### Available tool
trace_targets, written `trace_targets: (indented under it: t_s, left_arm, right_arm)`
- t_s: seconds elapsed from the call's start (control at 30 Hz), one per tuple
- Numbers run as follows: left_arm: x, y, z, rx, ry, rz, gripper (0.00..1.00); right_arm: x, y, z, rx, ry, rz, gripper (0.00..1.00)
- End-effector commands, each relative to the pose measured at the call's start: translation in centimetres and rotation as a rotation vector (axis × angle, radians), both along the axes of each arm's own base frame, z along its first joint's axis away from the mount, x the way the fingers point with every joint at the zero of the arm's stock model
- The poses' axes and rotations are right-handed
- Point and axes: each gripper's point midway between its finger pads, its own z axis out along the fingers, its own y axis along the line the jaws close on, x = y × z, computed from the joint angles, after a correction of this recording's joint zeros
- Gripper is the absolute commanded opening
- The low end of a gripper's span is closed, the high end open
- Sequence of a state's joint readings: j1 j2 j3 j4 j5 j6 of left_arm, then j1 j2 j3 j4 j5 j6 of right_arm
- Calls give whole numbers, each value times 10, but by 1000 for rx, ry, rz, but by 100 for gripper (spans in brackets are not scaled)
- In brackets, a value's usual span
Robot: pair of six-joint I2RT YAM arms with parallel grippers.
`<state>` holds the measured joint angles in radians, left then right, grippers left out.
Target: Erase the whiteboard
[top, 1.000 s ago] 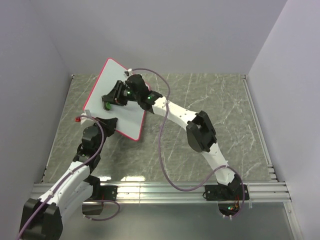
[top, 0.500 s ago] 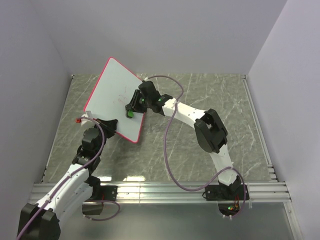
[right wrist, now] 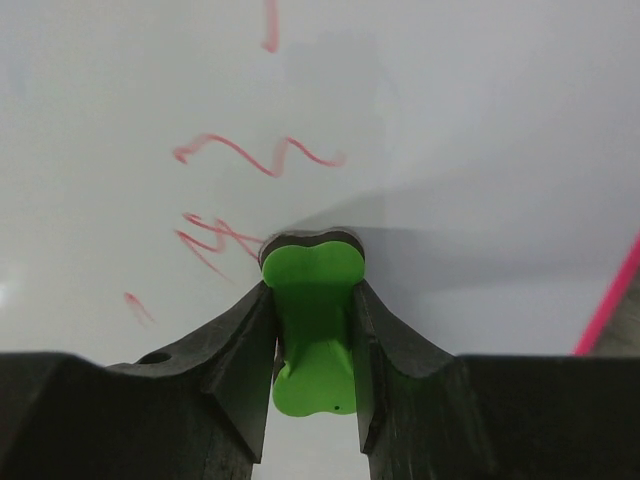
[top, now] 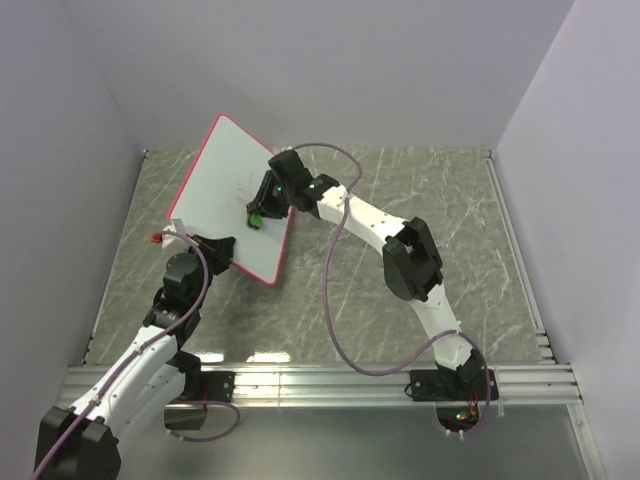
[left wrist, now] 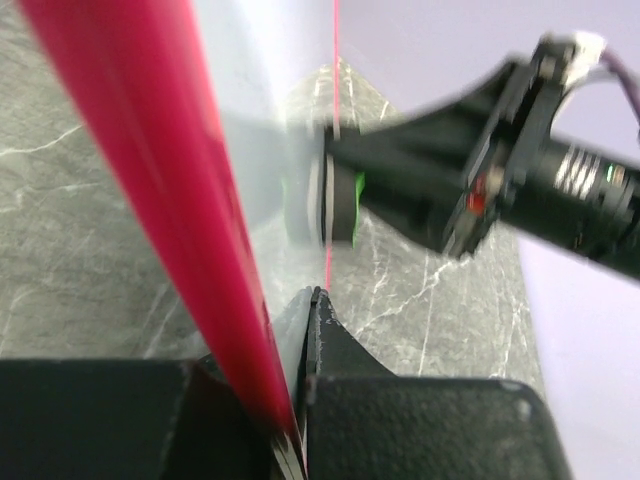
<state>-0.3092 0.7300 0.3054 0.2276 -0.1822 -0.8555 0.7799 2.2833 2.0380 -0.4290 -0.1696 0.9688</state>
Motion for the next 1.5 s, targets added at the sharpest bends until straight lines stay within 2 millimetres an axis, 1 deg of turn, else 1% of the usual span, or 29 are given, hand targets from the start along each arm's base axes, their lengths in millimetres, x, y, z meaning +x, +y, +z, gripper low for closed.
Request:
trace_targets:
  t_s: [0.0,0.03,0.07,0.13,0.2,0.3,0.33,0.37,0.43,0.5,0.6,0.63,0.7,0.77,0.8,0.83,0.87,0.9,0.93,1.0,1.03,1.07,1.13,1.23,1.3,1.33,1.4,1.43,1.47]
  left_arm:
    - [-51,-41,-68,148,281,-315,0]
    - [-51,-43,-69,150,283,-321,0]
    - [-52,-44,-72,154,293,-328,0]
    - [-55,-47,-74,169,300,-341,0]
    - [-56,-49,-77,184,309,-347,0]
    - [-63,-59,-83,207,329,-395,0]
    - [-69,-66,-85,218,337,-428,0]
    - [-68,-65,-89,241,347,-415,0]
    - [-73,-72,-90,253,349,-443,0]
    - [-74,-73,-90,255,350,-447,0]
    - [-76,-73,-84,240,342,-443,0]
    - [-76,-73,-79,233,336,-440,0]
    - [-77,-72,-73,221,334,-427,1]
    - [-78,-69,-66,214,327,-411,0]
    - [-78,-68,-63,208,327,-404,0]
    - [-77,-68,-59,205,321,-402,0]
    - [-79,-67,-59,204,328,-398,0]
    - [-79,-67,-57,201,327,-395,0]
    - [-78,-67,-55,199,325,-393,0]
    - [-79,-65,-55,201,332,-386,0]
    - [-79,-66,-54,201,333,-387,0]
    - [-80,-65,-55,204,342,-385,0]
    - [-79,-66,-53,207,344,-385,0]
    - [-79,-64,-54,213,347,-378,0]
    - [-78,-63,-55,221,348,-368,0]
    - [-77,-61,-54,225,346,-360,0]
    - [-75,-61,-54,236,348,-357,0]
    - [-75,-60,-54,240,346,-357,0]
    - [-75,-60,-53,239,345,-352,0]
  right_arm:
    - [-76,65,-49,-22,150,177,0]
    - [-73,71,-39,1,139,177,0]
    - [-68,81,-23,35,115,181,0]
    - [-68,90,-14,64,111,187,0]
    - [-67,93,-16,74,119,185,0]
    - [-71,93,-22,72,132,199,0]
    - [-73,94,-20,76,126,214,0]
    - [-73,96,-19,82,119,224,0]
    - [-76,99,-13,100,105,253,0]
    - [-77,99,-9,107,87,278,0]
    - [-75,93,-22,89,107,288,0]
    - [-77,87,-37,69,136,288,0]
    - [-65,74,-53,49,154,263,0]
    - [-59,61,-79,6,182,250,0]
    - [-49,53,-88,-13,187,229,0]
    - [-43,49,-93,-20,186,225,0]
    - [-40,45,-106,-37,201,219,0]
    - [-28,37,-110,-39,208,194,0]
    - [-21,36,-116,-39,211,182,0]
    - [-8,29,-121,-36,214,161,0]
    - [4,23,-126,-40,213,137,0]
    - [8,19,-130,-47,217,129,0]
    - [19,17,-126,-32,182,133,0]
    - [25,10,-127,-39,194,109,0]
    - [21,5,-129,-54,222,105,0]
    - [15,1,-129,-64,236,114,0]
    - [-3,4,-128,-74,241,155,0]
    - [-22,8,-125,-89,237,185,0]
    - [-32,11,-122,-97,232,207,0]
